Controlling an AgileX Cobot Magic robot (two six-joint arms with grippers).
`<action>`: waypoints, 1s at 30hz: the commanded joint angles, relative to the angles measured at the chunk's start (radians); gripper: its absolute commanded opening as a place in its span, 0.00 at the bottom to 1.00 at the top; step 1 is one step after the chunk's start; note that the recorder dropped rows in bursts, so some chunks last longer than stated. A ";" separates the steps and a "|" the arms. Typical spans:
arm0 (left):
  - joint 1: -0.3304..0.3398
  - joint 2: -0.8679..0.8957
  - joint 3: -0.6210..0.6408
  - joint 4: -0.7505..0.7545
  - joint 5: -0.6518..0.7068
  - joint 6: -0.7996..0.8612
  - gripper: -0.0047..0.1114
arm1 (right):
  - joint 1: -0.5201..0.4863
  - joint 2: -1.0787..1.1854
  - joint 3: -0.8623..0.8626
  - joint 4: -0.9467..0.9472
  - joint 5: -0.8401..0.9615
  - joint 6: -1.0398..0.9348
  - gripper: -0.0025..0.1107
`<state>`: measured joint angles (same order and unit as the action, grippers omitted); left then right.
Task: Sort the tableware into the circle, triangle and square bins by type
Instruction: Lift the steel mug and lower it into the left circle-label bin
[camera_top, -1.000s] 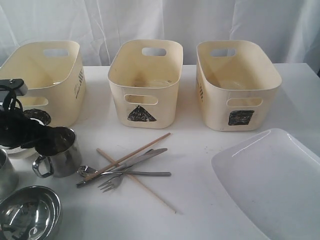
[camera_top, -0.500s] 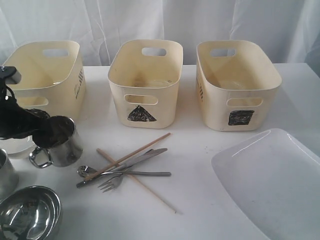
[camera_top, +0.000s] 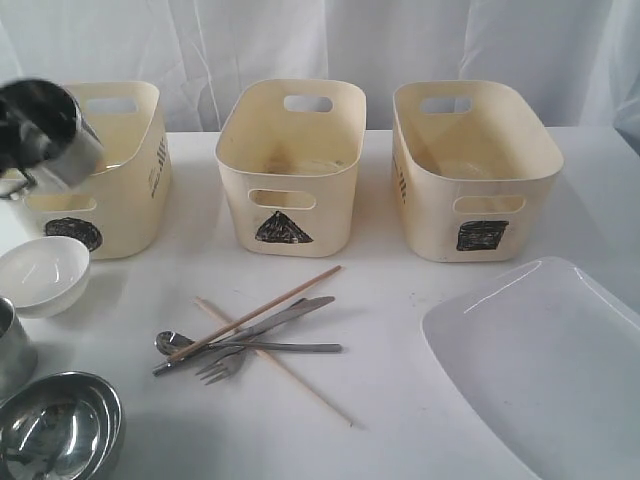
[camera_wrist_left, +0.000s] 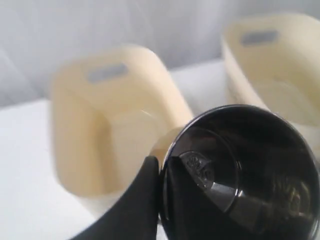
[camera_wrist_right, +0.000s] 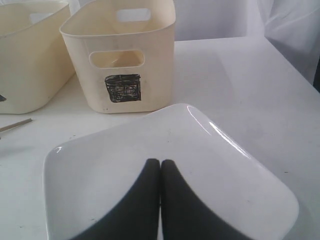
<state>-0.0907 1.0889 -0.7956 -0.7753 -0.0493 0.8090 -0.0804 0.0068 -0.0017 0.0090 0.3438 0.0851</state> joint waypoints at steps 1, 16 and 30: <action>0.022 0.121 -0.114 -0.021 -0.079 0.054 0.04 | 0.001 -0.007 0.002 -0.002 -0.003 0.003 0.02; 0.025 0.665 -0.570 0.052 0.006 0.112 0.04 | 0.001 -0.007 0.002 -0.002 -0.003 0.003 0.02; 0.025 0.787 -0.590 0.060 -0.056 0.107 0.31 | 0.001 -0.007 0.002 -0.002 -0.003 0.003 0.02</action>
<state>-0.0689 1.8831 -1.3752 -0.7057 -0.0942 0.9201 -0.0804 0.0068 -0.0017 0.0090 0.3438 0.0851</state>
